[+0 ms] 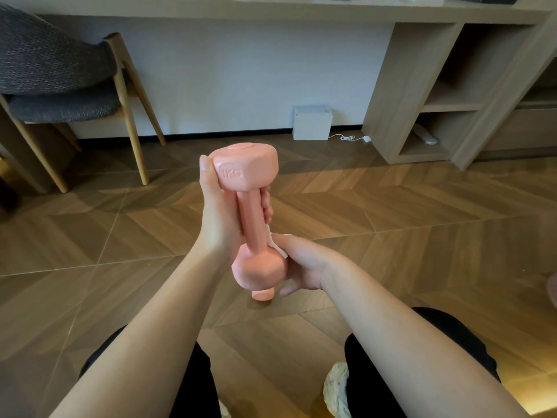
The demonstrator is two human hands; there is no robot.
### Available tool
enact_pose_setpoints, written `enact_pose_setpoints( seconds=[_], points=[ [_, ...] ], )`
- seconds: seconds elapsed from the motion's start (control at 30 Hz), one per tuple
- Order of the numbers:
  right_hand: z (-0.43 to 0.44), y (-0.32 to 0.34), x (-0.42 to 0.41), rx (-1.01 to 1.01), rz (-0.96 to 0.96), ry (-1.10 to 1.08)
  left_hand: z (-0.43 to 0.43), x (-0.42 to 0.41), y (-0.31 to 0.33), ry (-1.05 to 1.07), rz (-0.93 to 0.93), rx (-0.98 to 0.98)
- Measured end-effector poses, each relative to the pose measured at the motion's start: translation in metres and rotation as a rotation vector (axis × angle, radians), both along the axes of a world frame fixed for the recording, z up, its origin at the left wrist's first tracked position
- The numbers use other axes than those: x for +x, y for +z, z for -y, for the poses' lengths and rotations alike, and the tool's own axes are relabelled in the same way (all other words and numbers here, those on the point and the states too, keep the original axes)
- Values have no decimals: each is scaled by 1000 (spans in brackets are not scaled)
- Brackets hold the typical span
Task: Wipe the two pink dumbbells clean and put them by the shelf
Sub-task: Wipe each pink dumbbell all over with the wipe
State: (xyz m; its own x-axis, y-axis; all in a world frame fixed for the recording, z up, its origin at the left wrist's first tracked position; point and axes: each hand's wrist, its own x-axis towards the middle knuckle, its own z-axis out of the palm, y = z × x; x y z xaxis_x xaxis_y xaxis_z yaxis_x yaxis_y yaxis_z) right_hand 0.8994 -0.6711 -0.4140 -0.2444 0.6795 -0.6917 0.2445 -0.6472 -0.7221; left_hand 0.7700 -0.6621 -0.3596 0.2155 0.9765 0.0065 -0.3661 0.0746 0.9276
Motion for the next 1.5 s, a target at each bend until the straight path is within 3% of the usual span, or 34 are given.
enact_pose_setpoints(
  seconds=[0.17,0.4,0.67,0.8,0.93,1.03,1.17,1.5],
  points=[
    [2,1,2,58,-40,-84,-3,0,-9,176,-220,-11],
    [3,3,-6,81,206,12,3,2,-6,111,-156,16],
    [8,3,-2,49,204,106,10,3,-1,56,-12,-3],
    [4,0,-3,221,261,-102,10,6,-4,31,-50,-15],
    [-8,-6,9,381,145,-505,4,2,-11,38,-155,-39],
    [-12,0,22,432,56,-663,2,-2,-17,61,-328,-83],
    [-12,1,26,425,9,-685,2,-1,-18,28,-443,-115],
    [-9,2,21,490,3,-631,7,3,-15,-47,-368,-152]
  ],
)
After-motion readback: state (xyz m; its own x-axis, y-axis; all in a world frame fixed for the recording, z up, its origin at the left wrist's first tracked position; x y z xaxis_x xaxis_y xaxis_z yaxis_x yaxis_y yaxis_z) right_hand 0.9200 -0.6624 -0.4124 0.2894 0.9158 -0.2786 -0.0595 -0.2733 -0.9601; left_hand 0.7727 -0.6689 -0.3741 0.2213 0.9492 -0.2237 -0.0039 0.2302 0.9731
